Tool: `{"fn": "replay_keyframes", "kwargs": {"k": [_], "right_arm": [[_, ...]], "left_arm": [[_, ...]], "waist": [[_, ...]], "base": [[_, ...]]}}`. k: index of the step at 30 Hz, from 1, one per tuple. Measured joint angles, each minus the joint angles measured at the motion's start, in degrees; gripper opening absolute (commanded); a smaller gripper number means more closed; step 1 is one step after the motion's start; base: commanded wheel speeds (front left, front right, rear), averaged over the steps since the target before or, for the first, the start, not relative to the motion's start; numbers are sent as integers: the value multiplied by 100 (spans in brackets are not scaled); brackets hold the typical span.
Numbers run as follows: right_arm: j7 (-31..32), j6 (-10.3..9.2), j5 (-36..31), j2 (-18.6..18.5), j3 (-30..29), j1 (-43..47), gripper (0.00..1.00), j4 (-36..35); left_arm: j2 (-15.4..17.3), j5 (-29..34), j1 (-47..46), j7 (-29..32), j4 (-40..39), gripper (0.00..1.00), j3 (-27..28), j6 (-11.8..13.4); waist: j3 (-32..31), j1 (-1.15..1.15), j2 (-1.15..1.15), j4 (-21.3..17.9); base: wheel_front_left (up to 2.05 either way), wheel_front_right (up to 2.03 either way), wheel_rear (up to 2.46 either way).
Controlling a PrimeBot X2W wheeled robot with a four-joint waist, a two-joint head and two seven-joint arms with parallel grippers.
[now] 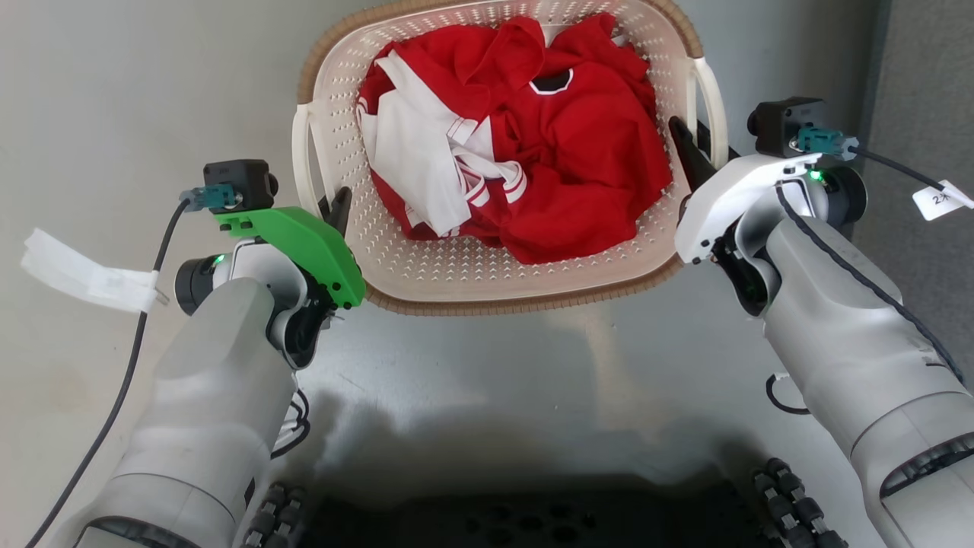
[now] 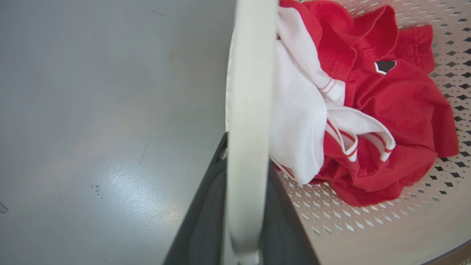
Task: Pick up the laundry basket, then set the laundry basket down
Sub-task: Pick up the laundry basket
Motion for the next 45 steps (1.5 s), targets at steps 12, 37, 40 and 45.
{"fn": "replay_keyframes", "kwargs": {"k": [12, 37, 40, 45], "right_arm": [[-40, 0, 302, 93, 246, 66, 0, 227], [987, 0, 1114, 286, 694, 795, 0, 780], [1113, 0, 1177, 291, 724, 868, 0, 802], [1306, 0, 1328, 303, 787, 1023, 0, 869]], "left_arm": [[1, -216, 29, 116, 300, 0, -177, 0], [-18, -616, 807, 1255, 614, 0, -600, -8], [-16, -668, 879, 1347, 615, 0, -617, -8], [-16, -772, 1066, 1495, 615, 0, -682, -8]], "waist": [[-525, -1, 0, -72], [-2443, -1, 0, -385], [-2678, -1, 0, -416], [-3071, -1, 0, -461]], "base": [[0, 0, 0], [0, 0, 0], [0, 0, 0], [0, 0, 0]]}}
